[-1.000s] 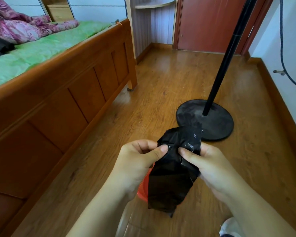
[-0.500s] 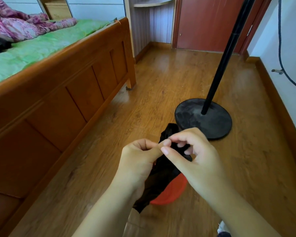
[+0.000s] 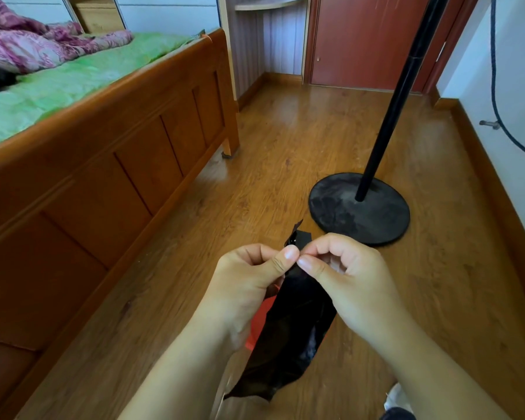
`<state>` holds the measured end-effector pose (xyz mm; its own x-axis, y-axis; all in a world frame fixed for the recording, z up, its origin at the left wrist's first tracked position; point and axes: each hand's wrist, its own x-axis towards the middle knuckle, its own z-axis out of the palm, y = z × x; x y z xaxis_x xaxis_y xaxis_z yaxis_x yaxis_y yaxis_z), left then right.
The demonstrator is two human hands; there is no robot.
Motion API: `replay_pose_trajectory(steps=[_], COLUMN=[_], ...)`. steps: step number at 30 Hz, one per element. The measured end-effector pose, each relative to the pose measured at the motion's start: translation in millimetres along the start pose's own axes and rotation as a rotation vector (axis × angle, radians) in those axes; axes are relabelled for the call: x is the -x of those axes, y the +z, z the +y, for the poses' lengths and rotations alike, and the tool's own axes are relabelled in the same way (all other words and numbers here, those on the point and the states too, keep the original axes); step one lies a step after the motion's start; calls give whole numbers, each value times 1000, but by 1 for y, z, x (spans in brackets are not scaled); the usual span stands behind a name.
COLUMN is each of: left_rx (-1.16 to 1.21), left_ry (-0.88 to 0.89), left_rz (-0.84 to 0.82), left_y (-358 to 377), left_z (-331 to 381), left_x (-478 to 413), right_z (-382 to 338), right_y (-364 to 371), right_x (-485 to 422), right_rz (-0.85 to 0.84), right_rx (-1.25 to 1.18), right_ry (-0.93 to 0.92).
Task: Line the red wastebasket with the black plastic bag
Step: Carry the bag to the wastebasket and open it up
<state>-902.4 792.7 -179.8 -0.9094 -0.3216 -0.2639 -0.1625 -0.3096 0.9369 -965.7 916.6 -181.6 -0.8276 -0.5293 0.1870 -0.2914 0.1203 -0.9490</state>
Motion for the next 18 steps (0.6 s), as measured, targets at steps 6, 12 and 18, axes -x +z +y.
replay_pose_trajectory(steps=[6,12,18], left_rx=[-95,-299,-368], left_ry=[44,198,251], left_rz=[44,94,181], left_y=[-6,-12,-5], left_z=[0,4,-2], left_x=[-2,-4,-3], right_z=[3,12,8], right_y=[-5,-13,-2], right_x=[-2,-8,-5], right_rz=[25,135,187], right_rx=[21,84,-43], right_ry=[33,66,68])
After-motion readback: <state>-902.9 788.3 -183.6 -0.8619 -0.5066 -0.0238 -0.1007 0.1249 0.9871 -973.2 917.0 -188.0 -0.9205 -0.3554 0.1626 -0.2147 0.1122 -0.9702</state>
